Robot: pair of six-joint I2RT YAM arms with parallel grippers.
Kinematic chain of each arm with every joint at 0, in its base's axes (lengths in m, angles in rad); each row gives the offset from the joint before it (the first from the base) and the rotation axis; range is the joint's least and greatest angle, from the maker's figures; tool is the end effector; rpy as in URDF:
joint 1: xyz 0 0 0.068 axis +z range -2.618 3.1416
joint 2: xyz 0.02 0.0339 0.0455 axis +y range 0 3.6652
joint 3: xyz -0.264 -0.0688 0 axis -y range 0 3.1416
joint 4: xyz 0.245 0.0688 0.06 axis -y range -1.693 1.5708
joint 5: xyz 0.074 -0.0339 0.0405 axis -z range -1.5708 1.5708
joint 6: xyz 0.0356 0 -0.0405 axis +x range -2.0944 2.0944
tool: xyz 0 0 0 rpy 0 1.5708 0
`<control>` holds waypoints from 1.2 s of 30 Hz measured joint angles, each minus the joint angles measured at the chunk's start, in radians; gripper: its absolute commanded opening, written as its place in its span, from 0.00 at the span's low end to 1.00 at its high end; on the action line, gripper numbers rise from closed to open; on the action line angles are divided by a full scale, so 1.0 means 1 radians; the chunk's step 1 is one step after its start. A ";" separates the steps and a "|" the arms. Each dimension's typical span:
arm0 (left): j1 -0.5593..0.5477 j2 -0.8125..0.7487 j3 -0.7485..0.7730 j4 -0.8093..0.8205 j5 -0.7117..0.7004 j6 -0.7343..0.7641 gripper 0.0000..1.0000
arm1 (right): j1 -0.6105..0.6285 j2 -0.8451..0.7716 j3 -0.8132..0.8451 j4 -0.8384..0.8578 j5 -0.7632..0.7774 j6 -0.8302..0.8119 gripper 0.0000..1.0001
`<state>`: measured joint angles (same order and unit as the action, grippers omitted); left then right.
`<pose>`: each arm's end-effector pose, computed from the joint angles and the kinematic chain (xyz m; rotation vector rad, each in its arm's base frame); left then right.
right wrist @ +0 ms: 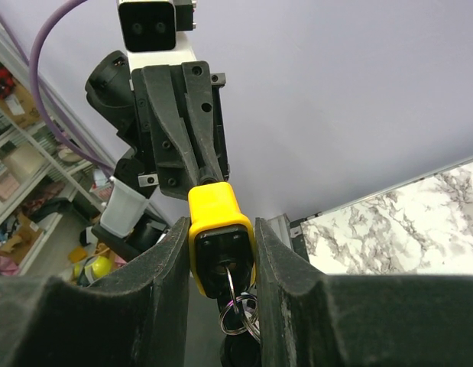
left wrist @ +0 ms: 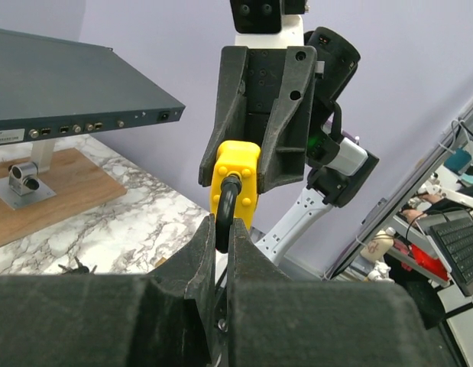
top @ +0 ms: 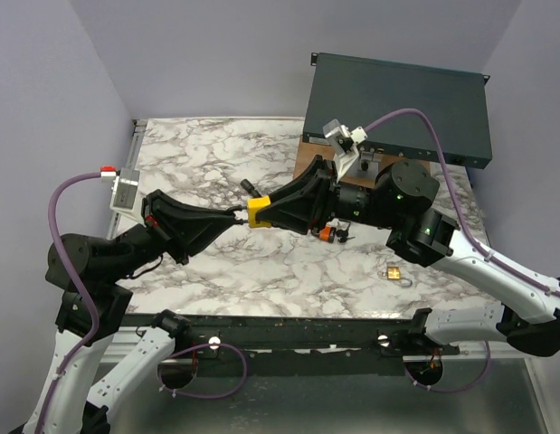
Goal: Lock with the key
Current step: Lock the lock.
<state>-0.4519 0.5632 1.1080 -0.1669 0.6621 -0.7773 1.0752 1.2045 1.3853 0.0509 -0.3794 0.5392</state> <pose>0.0535 -0.0503 0.4704 0.4274 1.3531 -1.4307 0.1120 0.2349 0.4876 -0.7523 1.3577 1.5769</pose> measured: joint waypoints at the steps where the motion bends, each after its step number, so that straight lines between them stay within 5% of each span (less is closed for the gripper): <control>1: 0.000 0.000 -0.005 0.006 -0.005 -0.003 0.00 | 0.000 0.000 0.000 0.000 0.006 -0.004 0.01; 20: -0.007 0.040 -0.024 -0.008 -0.056 -0.035 0.00 | 0.017 0.003 0.001 -0.050 0.127 -0.114 0.01; 36: -0.149 0.076 0.035 -0.041 -0.127 0.017 0.00 | 0.024 -0.001 0.036 -0.053 0.131 -0.130 0.01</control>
<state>-0.6010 0.6392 1.1427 -0.2081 0.5346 -0.7605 1.0992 1.2034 1.4216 -0.0021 -0.2485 0.4095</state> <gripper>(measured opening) 0.031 0.337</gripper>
